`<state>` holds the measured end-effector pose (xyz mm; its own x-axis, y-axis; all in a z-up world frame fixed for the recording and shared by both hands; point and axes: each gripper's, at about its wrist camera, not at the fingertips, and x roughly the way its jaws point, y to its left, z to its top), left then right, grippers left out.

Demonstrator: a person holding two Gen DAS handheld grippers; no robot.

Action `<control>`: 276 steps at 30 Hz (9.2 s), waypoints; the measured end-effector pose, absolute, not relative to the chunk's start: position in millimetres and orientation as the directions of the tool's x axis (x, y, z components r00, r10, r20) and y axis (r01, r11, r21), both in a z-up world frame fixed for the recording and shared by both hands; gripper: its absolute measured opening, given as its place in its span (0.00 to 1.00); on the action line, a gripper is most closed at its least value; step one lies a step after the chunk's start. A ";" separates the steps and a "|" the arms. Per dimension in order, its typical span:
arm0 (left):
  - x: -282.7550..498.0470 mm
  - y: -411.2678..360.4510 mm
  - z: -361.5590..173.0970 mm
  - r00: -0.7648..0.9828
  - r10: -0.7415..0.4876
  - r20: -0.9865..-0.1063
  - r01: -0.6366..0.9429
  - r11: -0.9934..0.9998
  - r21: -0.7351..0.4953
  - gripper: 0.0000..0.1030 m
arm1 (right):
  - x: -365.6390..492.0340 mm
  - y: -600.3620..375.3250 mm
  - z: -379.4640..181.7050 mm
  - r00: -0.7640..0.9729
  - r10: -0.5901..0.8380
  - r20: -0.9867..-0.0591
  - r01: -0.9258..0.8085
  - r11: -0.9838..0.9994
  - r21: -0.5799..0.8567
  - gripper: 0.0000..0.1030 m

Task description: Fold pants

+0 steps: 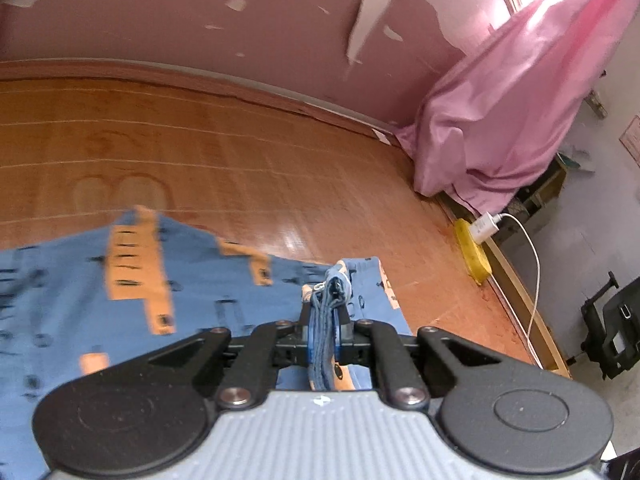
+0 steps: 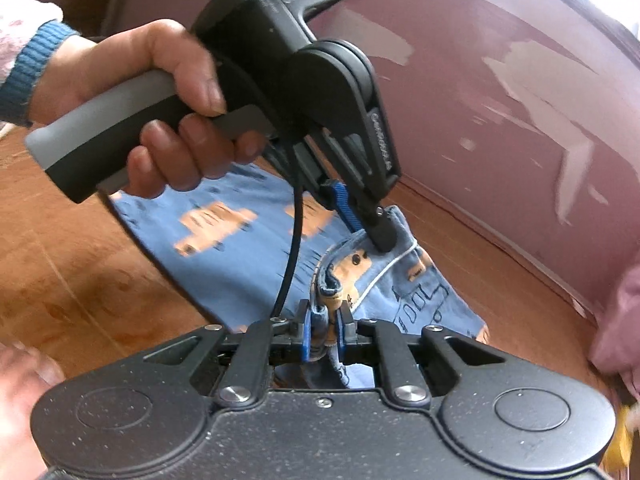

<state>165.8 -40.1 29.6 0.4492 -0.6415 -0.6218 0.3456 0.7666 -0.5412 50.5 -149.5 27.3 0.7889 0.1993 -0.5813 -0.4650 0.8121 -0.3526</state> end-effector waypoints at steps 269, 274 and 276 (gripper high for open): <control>58.6 -57.8 16.2 0.594 -0.069 -0.802 0.069 0.997 -0.035 1.00 | 71.4 -299.9 29.2 0.737 0.176 -0.652 -0.210 0.977 0.028 0.99; 71.9 -60.3 5.1 0.553 -0.122 -0.824 0.085 0.992 -0.090 1.00 | 104.3 -314.2 33.1 0.650 0.308 -0.695 -0.265 0.949 0.173 0.99; 75.4 -59.9 -0.2 0.536 -0.133 -0.834 0.086 0.991 -0.103 1.00 | 123.1 -317.5 31.6 0.613 0.344 -0.711 -0.298 0.935 0.195 0.99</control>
